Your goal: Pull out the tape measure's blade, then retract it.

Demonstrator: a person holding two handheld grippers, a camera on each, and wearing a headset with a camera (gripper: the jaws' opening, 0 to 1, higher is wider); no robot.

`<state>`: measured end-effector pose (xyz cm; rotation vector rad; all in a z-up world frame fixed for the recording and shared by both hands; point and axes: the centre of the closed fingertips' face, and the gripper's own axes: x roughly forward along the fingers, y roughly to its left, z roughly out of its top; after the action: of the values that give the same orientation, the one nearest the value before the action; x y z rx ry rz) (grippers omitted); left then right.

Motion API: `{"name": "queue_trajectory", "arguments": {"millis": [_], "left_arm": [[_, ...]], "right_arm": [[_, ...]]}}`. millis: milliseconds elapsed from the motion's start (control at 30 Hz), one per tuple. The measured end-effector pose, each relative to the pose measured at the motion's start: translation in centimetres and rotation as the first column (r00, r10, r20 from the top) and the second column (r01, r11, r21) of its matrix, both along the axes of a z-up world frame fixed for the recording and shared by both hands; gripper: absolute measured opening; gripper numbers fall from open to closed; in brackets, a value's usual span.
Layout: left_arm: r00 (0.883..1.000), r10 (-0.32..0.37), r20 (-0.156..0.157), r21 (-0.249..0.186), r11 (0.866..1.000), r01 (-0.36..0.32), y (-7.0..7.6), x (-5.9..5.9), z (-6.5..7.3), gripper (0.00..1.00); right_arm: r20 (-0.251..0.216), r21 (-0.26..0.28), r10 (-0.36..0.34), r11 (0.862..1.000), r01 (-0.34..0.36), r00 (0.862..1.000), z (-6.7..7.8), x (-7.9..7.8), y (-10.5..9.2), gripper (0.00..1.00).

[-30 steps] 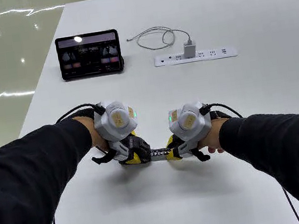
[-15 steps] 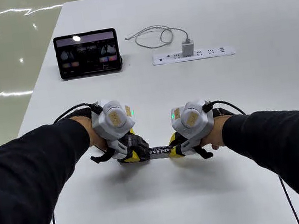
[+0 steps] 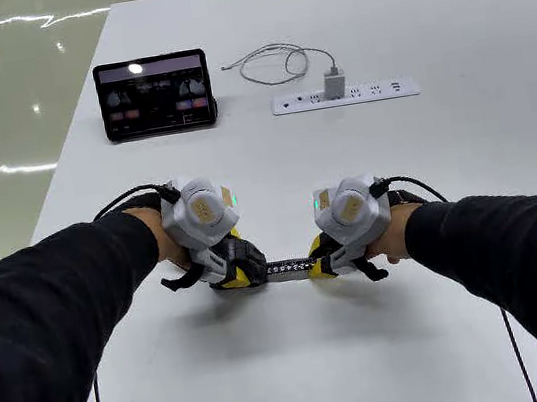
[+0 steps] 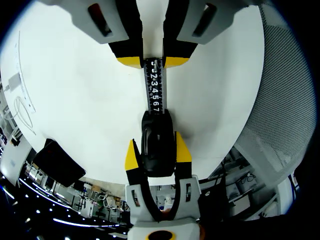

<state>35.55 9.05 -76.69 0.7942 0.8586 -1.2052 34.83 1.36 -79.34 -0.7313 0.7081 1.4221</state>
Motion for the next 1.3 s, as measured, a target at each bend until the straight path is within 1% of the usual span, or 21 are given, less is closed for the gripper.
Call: {"name": "queue_trajectory", "arguments": {"millis": [467, 1133, 1300], "left_arm": [[1.0, 0.003, 0.0, 0.001, 1.0, -0.003, 0.0, -0.1, 0.0, 0.35], [1.0, 0.012, 0.001, 0.001, 1.0, -0.012, -0.1, -0.4, 0.4, 0.35], [1.0, 0.012, 0.003, 0.0, 1.0, -0.012, -0.1, -0.4, 0.4, 0.35]], "right_arm": [[-0.007, 0.008, -0.015, 1.0, 0.015, 1.0, 0.0, 0.0, -1.1, 0.09], [-0.001, -0.008, -0.025, 1.0, 0.025, 1.0, 0.0, 0.2, -3.1, 0.09], [0.002, -0.007, -0.023, 1.0, 0.023, 1.0, 0.1, 0.0, -3.6, 0.09]]}}
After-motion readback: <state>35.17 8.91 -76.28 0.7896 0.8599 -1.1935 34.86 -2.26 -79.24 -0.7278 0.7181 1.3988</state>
